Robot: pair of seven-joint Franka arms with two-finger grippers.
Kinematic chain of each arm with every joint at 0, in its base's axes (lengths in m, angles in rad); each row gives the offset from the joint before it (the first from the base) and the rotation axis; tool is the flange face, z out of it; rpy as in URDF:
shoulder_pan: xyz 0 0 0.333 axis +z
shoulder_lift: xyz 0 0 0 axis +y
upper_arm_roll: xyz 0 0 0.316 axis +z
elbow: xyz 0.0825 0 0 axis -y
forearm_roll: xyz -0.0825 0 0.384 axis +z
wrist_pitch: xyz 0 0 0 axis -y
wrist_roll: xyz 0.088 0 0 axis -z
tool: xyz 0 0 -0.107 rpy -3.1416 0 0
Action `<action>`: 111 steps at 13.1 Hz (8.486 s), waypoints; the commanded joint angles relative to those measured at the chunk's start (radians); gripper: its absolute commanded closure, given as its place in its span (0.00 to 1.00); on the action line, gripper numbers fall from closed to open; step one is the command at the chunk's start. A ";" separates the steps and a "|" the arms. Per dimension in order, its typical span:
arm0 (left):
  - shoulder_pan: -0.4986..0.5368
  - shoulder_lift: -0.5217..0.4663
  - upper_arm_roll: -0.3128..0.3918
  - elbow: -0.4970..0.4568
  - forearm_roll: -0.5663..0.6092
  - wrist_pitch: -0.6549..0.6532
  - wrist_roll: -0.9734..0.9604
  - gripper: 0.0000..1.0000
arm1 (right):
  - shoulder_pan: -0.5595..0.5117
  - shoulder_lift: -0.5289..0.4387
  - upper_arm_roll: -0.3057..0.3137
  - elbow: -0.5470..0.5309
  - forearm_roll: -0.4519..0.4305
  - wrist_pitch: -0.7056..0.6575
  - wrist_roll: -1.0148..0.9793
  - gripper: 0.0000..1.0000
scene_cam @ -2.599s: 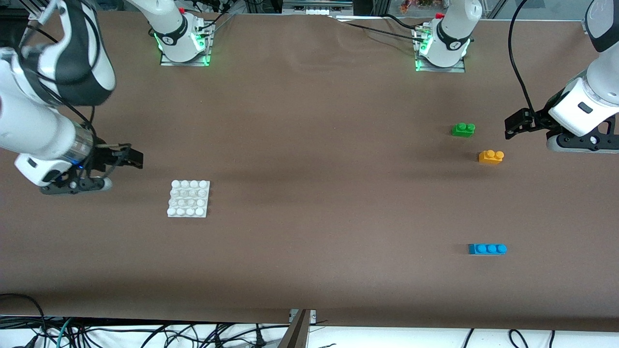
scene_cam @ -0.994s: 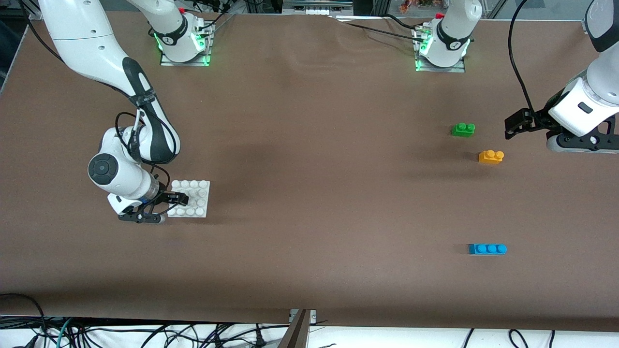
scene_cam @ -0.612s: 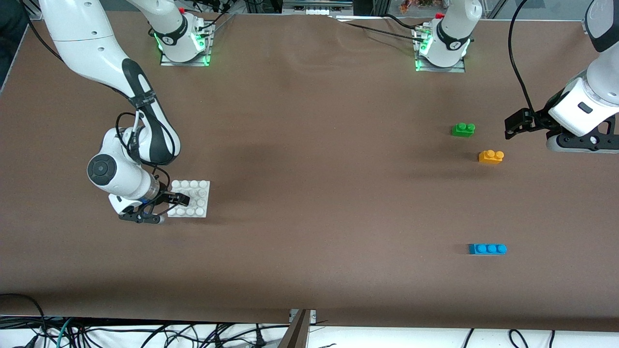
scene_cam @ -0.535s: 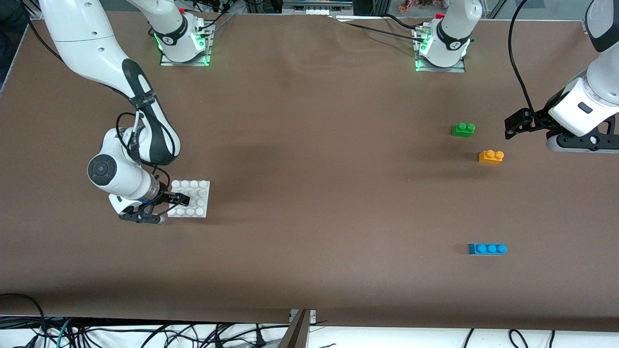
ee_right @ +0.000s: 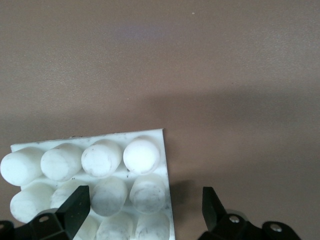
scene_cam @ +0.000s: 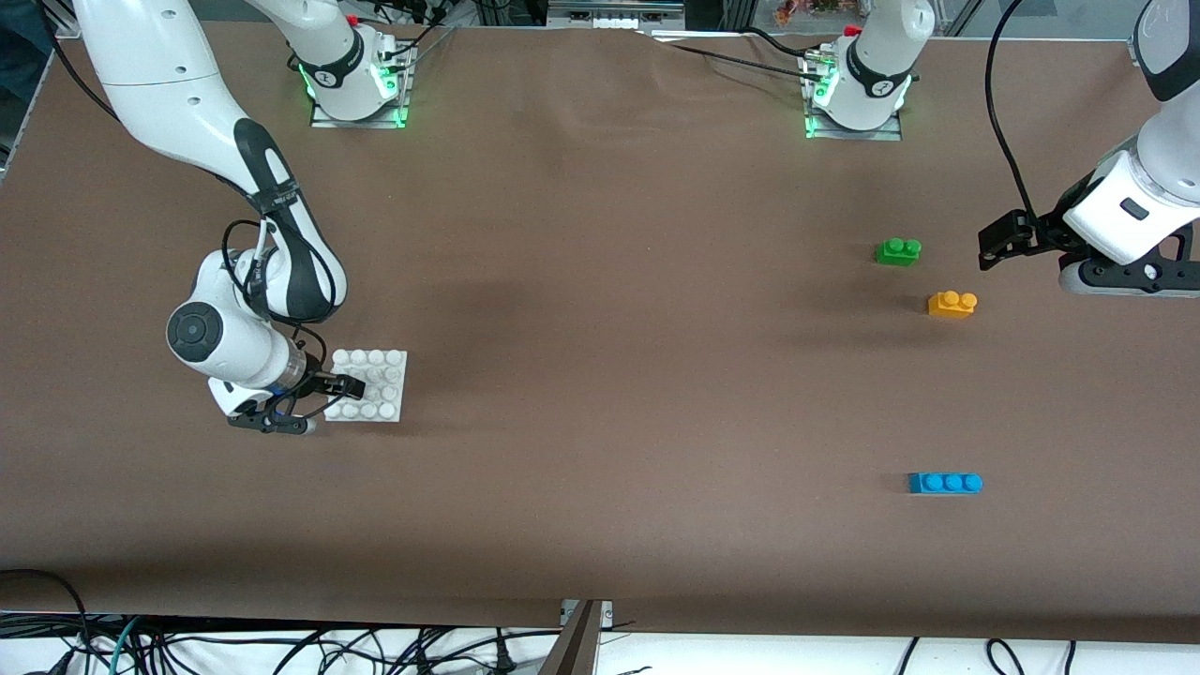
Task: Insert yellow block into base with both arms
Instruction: 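Close the right gripper on the white base plate's edge, then slide the white base plate with the right gripper toward the table's middle, then release the base plate and retract the right gripper to rest, then lower the left gripper onto the yellow brick and grasp it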
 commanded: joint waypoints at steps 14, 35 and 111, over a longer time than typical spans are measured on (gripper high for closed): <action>0.001 -0.001 0.004 0.007 -0.032 -0.011 0.006 0.00 | 0.030 0.039 0.039 0.003 0.087 0.065 -0.012 0.37; 0.001 -0.001 0.004 0.007 -0.032 -0.011 0.006 0.00 | 0.441 0.187 0.035 0.119 0.087 0.274 0.432 0.37; 0.291 0.201 0.004 -0.788 0.078 1.013 0.366 0.00 | -0.155 -0.615 0.101 0.282 -0.123 -0.941 -0.134 0.01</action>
